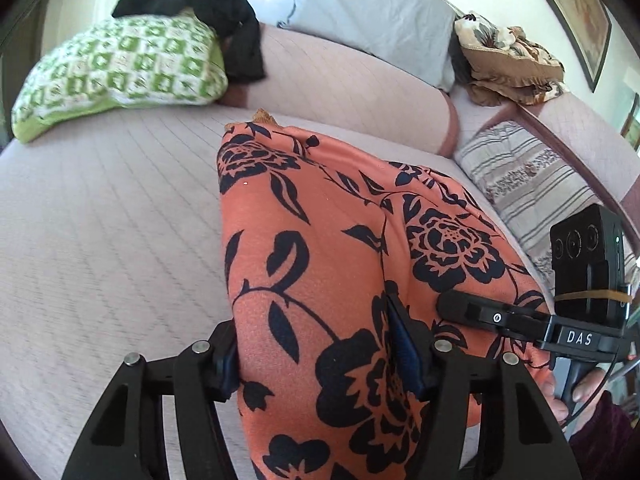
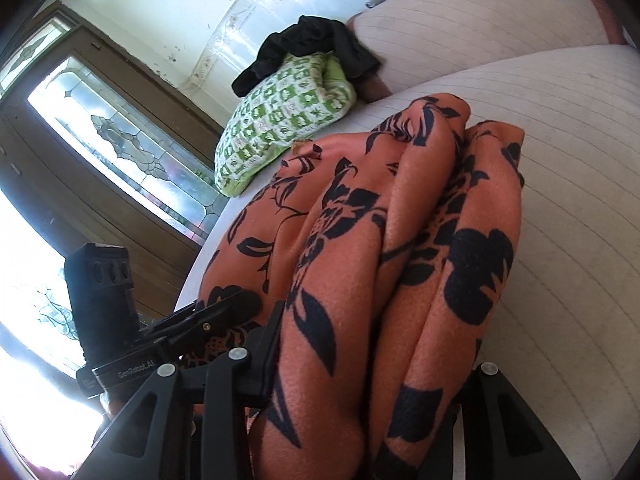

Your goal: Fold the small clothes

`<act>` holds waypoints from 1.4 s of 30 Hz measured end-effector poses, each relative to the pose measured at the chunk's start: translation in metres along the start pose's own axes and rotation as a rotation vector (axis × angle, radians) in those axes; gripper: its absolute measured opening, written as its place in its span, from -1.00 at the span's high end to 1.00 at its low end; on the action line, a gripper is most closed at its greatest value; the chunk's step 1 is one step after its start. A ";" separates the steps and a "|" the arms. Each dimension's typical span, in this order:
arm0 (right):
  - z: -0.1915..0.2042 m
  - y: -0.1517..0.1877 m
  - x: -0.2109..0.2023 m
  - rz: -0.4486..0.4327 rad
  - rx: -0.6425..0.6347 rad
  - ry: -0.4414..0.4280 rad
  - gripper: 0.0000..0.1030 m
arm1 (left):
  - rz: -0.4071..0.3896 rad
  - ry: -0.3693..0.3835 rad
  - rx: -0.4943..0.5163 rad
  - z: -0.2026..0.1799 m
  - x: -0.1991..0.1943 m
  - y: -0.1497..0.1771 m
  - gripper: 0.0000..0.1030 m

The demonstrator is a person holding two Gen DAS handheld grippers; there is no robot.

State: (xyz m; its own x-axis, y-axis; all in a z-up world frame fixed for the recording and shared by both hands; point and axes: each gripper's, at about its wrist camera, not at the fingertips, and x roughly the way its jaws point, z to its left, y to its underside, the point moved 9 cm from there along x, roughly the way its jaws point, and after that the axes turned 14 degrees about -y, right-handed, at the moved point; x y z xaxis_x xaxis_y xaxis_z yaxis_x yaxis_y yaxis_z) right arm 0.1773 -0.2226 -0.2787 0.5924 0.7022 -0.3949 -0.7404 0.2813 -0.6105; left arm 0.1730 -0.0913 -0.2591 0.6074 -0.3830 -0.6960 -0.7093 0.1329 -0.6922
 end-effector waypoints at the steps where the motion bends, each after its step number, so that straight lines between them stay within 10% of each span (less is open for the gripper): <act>1: 0.003 -0.001 0.007 0.001 0.001 -0.003 0.21 | -0.002 -0.011 -0.001 0.005 0.000 0.001 -0.24; 18: -0.039 0.007 0.047 0.083 0.089 0.082 0.20 | 0.106 -0.221 -0.018 0.044 0.062 0.009 -0.43; 24: -0.051 0.016 0.037 0.108 0.120 0.137 -0.17 | 0.075 -0.297 0.015 0.044 0.051 0.012 -0.60; 33: -0.010 0.017 -0.046 -0.060 -0.050 0.348 -0.21 | -0.127 -0.565 0.110 0.030 -0.038 0.005 -0.64; 42: 0.067 0.033 -0.125 -0.198 -0.188 0.516 -0.26 | -0.331 -0.587 0.071 0.003 -0.157 -0.014 -0.91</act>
State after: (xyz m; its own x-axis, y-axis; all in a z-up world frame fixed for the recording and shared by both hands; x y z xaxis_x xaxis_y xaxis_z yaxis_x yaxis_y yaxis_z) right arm 0.0576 -0.2569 -0.2038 0.8266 0.2253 -0.5157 -0.5588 0.2206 -0.7994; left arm 0.0887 -0.0307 -0.1405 0.8964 0.1432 -0.4196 -0.4394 0.1616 -0.8836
